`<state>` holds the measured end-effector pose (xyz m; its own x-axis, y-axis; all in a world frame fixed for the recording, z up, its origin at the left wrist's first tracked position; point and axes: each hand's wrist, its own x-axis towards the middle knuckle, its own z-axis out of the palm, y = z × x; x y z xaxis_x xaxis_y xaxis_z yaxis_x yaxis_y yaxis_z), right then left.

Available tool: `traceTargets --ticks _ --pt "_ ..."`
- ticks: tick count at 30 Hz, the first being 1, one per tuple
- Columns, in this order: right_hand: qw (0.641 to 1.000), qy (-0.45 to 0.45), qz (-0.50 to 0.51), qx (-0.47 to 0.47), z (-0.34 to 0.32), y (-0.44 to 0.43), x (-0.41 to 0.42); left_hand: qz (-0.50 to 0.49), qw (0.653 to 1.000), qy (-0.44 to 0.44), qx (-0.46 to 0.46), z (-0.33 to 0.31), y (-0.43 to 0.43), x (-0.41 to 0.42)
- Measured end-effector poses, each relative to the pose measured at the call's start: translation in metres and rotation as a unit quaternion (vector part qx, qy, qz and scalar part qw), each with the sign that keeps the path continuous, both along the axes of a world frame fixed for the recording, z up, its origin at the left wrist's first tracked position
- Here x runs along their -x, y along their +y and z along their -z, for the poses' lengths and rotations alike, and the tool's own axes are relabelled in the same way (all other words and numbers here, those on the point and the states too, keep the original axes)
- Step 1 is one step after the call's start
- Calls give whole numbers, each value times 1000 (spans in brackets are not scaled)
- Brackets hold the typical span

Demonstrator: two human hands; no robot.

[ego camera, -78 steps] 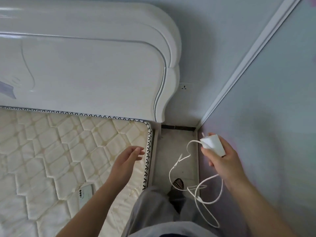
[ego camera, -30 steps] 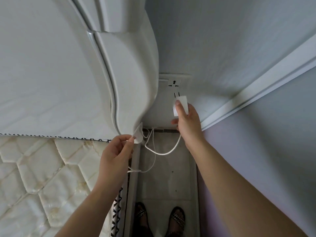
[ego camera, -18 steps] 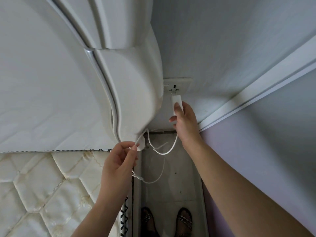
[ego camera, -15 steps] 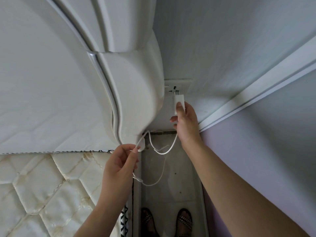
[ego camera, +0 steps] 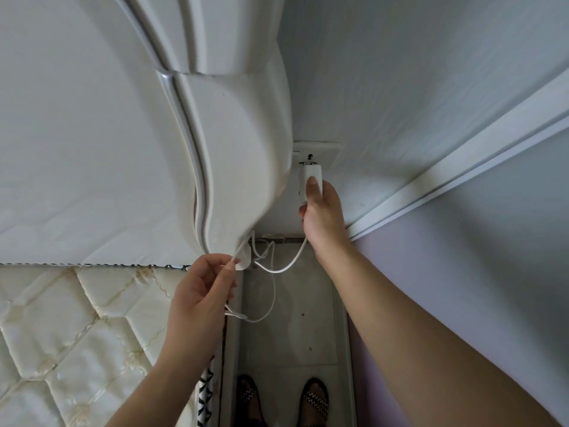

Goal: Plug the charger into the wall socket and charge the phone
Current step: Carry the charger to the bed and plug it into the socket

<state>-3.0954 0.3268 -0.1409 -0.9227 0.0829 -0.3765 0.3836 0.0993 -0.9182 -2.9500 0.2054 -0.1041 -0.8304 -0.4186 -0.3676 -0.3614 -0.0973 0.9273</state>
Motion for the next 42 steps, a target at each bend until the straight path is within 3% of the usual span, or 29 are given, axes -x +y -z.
traceTargets --ticks 6,12,14,18,32,42 --pt "999 28 -10 -26 -2 -2 11 0 1000 6 4 3 -2 0" --pt "997 -29 -51 -40 -12 7 15 -5 1000 4 8 3 -2 3" --pt "992 -3 -66 -108 -15 11 11 -8 1000 3 3 0 -2 4" --pt "958 137 -66 -245 -14 14 -13 1 1000 1 4 -4 -2 4" --pt "943 196 -63 -262 -15 9 -5 -10 1000 -1 6 -7 4 8" --pt "959 182 -84 -202 -13 20 -1 1 1000 -7 17 -6 -2 9"
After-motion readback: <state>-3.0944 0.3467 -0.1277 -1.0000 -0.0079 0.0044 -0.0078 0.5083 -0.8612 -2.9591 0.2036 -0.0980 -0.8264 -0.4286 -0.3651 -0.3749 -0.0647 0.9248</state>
